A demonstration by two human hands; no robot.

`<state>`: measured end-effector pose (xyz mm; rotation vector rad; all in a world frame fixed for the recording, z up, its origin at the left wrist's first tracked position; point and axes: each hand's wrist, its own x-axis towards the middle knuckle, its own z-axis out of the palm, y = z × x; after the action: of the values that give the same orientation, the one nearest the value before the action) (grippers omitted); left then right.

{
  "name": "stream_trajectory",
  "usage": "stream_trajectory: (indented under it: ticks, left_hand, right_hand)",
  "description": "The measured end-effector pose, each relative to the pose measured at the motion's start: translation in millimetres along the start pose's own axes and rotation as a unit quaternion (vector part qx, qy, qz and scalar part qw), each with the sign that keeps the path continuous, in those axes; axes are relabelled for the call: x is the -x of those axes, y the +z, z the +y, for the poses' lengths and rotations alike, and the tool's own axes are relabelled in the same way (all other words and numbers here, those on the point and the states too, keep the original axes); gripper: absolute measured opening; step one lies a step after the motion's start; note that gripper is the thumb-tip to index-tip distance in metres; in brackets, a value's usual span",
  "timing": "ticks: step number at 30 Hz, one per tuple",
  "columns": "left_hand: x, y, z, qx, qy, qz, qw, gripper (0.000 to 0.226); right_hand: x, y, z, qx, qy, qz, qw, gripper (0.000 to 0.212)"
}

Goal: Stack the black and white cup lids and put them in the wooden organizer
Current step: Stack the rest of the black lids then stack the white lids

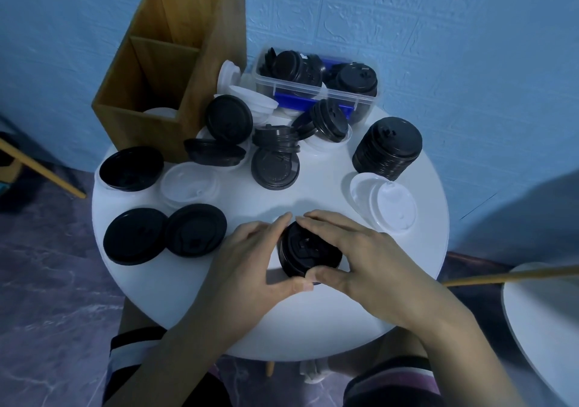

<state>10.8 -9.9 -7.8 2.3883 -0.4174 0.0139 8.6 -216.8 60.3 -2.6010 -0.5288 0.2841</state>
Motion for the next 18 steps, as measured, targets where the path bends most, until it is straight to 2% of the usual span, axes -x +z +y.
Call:
stream_trajectory:
  ticks: [6,13,18]
  left_hand:
    - [2,1,6,-0.013,0.000,0.019,1.000,0.095]
    - [2,-1,11,-0.026,0.002,0.009,1.000,0.092]
    - [0,2,7,-0.047,0.017,0.022,0.999,0.086]
  right_hand:
    - [4,6,1,-0.007,0.023,0.033,0.999,0.069]
    - [9,16,-9,-0.005,0.050,0.085,0.995,0.055]
    - [10,24,-8,-0.004,0.061,0.113,0.992,0.057]
